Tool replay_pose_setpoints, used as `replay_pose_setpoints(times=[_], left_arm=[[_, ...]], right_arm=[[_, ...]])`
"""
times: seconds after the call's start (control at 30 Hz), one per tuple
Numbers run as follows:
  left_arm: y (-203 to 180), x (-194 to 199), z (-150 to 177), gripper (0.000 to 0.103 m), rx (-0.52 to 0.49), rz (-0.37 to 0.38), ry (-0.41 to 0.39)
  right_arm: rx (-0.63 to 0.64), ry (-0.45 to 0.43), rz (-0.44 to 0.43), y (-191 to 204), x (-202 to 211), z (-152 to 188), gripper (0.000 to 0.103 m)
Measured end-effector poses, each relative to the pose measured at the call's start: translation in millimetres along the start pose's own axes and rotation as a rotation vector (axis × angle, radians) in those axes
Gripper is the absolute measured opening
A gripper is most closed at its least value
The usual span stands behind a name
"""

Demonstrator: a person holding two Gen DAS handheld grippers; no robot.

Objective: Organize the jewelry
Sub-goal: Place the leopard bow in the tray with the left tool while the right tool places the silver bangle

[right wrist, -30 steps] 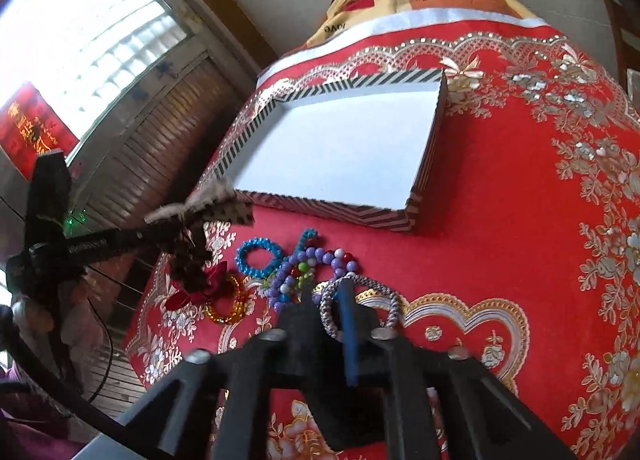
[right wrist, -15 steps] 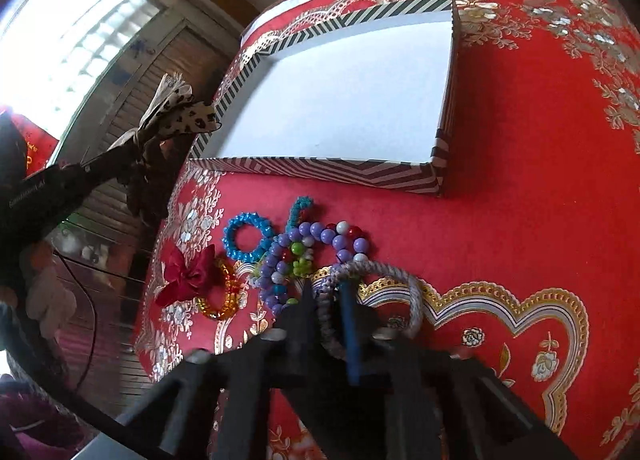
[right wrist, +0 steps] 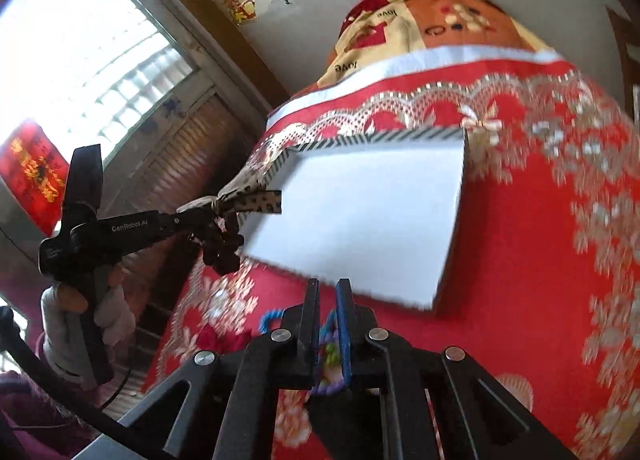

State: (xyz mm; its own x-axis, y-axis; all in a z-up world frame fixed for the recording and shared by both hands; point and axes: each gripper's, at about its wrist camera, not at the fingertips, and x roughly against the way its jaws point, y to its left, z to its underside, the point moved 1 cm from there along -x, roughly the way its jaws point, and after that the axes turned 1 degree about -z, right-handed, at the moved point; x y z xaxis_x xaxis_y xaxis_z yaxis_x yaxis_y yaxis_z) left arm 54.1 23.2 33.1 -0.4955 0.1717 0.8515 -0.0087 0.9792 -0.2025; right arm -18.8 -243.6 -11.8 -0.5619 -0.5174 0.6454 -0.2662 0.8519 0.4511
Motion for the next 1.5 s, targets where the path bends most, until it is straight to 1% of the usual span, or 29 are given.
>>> replay_pose_setpoints(times=[0.13,0.23,0.33,0.37,0.4,0.43,0.47,0.5,0.53,0.57,0.6,0.63,0.73,0.77,0.87,0.93,0.97,1.07,1.13,1.17,1.2,1.27,1.33,1.4,1.47,1.5], left_arm=[[7.5,-30.0,-16.1,0.010,0.002,-0.023,0.033],[13.0,-50.0,-22.4,0.010,0.001,-0.031,0.054],[18.2,-68.0,-24.9,0.010,0.001,-0.038,0.078],[19.1,-75.0,-24.8,0.010,-0.004,-0.032,0.090],[19.4,-79.5,-24.5,0.011,-0.007,-0.028,0.095],[19.9,-85.7,-23.8,0.016,-0.012,-0.028,0.101],[19.9,-90.3,-23.8,0.025,-0.016,-0.029,0.108],[20.2,-96.3,-22.7,0.029,-0.018,-0.027,0.123],[20.3,-101.6,-21.4,0.036,-0.014,-0.015,0.139],[19.8,-105.6,-20.2,0.038,-0.013,0.000,0.151],[17.9,-108.8,-18.4,0.038,-0.021,0.002,0.162],[15.7,-110.8,-16.3,0.038,-0.033,-0.004,0.171],[11.6,-115.6,-5.7,0.038,-0.051,-0.012,0.203],[10.5,-115.2,-0.6,0.038,-0.054,-0.004,0.212],[7.5,-110.0,10.1,0.038,-0.071,-0.003,0.214],[6.2,-105.3,17.1,0.038,-0.078,-0.004,0.211],[6.0,-103.5,20.4,0.038,-0.076,-0.003,0.214],[4.4,-97.8,29.0,0.038,-0.073,0.010,0.230],[4.7,-94.2,33.7,0.038,-0.070,0.002,0.223],[6.0,-92.4,34.9,0.038,-0.068,-0.004,0.217],[7.6,-90.1,34.5,0.038,-0.057,-0.014,0.209],[12.5,-84.1,32.4,0.038,-0.030,-0.013,0.197],[17.7,-73.0,30.1,0.038,-0.010,-0.014,0.168],[22.5,-59.1,27.4,0.039,0.009,-0.017,0.137],[29.0,-47.7,26.8,0.042,0.036,-0.006,0.117],[32.5,-43.4,26.9,0.042,0.045,-0.005,0.110]], right_arm=[[0.087,0.027,0.098,1.5,-30.7,-19.2,0.007],[0.046,0.046,0.088,-10.6,-36.3,-26.1,0.007],[0.029,0.074,0.088,-24.1,-27.6,-20.1,0.008],[0.043,0.081,0.101,-27.1,-23.1,-14.8,0.016],[0.054,0.099,0.118,-30.2,-19.2,-7.0,0.032],[0.058,0.121,0.135,-33.8,-16.4,1.0,0.040],[0.055,0.149,0.149,-38.0,-12.8,11.3,0.045],[0.051,0.175,0.166,-41.5,-11.1,19.5,0.045],[0.049,0.202,0.203,-46.3,-7.6,29.9,0.045],[0.048,0.212,0.230,-50.0,-4.3,36.6,0.045],[0.038,0.219,0.256,-54.9,1.8,44.0,0.045],[0.011,0.218,0.263,-60.9,9.2,50.7,0.045],[-0.079,0.215,0.243,-77.4,26.3,66.1,0.045],[-0.089,0.223,0.239,-79.8,29.0,70.8,0.045],[-0.066,0.269,0.279,-80.7,30.4,87.8,0.045],[-0.059,0.291,0.263,-79.5,28.7,99.0,0.044],[-0.045,0.309,0.261,-77.3,26.0,105.3,0.040],[0.026,0.348,0.314,-71.9,17.1,116.0,0.035],[0.085,0.331,0.355,-65.4,16.1,119.0,0.032],[0.114,0.321,0.383,-63.5,15.2,119.5,0.026],[0.141,0.311,0.406,-62.2,14.8,119.8,0.018],[0.145,0.290,0.418,-66.9,16.4,120.1,0.008],[0.109,0.274,0.388,-77.4,20.4,118.7,0.007],[0.104,0.260,0.387,-81.0,27.1,113.7,0.007],[0.072,0.224,0.350,-79.9,33.1,105.6,0.007],[0.063,0.201,0.335,-79.5,38.6,96.9,0.007]])
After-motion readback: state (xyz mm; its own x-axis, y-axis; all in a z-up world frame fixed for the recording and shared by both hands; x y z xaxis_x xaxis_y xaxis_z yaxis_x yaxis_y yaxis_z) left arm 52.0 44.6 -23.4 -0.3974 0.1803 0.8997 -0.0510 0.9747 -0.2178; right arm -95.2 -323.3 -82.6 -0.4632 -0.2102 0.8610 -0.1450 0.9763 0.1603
